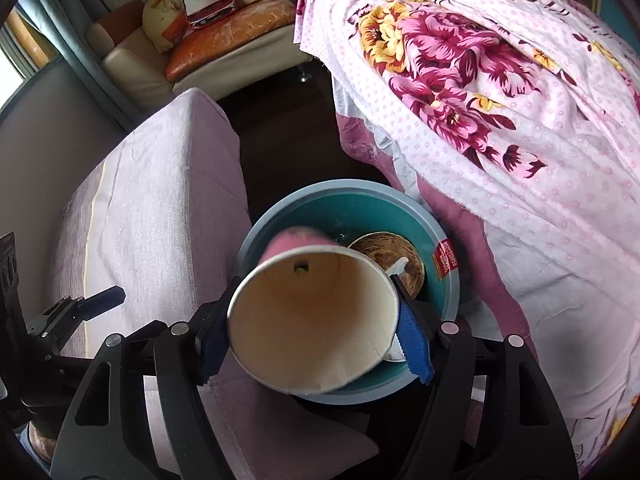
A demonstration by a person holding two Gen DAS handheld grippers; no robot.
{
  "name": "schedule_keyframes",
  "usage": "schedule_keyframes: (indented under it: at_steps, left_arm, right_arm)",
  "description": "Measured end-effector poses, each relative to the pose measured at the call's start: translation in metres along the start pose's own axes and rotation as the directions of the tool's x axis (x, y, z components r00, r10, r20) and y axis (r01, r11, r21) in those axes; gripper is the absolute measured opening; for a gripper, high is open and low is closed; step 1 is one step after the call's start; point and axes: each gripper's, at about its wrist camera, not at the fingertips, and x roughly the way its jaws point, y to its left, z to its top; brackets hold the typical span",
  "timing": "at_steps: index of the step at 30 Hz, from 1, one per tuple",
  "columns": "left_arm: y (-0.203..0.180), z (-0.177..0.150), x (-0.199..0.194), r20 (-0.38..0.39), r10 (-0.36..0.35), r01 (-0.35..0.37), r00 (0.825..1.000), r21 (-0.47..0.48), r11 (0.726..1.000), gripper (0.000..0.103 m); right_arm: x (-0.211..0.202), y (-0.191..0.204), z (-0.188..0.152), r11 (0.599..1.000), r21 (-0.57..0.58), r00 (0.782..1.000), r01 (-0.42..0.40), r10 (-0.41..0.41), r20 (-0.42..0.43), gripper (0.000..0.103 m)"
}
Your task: Collect trash
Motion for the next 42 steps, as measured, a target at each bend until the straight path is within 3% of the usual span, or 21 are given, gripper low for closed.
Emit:
schedule_keyframes:
  at_steps: [14,25,33,39,42]
  left_arm:
    - [0.012,-0.003,0.001,-0.007,-0.024,0.023,1.0,-0.028,0.999,0.092]
    - [0.018,-0.007,-0.002,-0.005,-0.029,0.029,1.0,-0.042,0.999,0.092]
    - [0.022,-0.013,-0.019,0.026,-0.001,0.002,1.0,-0.045,0.999,0.092]
    - [0.022,-0.022,-0.039,0.051,0.03,-0.028,0.998,-0.03,0.999,0.092]
    - [0.024,-0.027,-0.049,0.062,0.049,-0.047,0.997,-0.029,0.998,0.099]
  right_arm:
    - [0.004,0.008,0.004,0.999,-0.004,0.999,0.032,-0.032,-0.012,0.072]
    - [0.002,0.017,0.002,1.0,-0.023,0.999,0.019,-0.02,-0.046,0.082]
    - [-0.013,0.033,-0.01,0.998,-0.06,1.0,0.007,-0.008,-0.01,0.096]
    - [-0.031,0.045,-0.018,0.996,-0.083,0.999,0.023,-0.021,0.025,0.096]
    - [-0.041,0.05,-0.024,0.995,-0.094,0.999,0.035,-0.031,0.044,0.096]
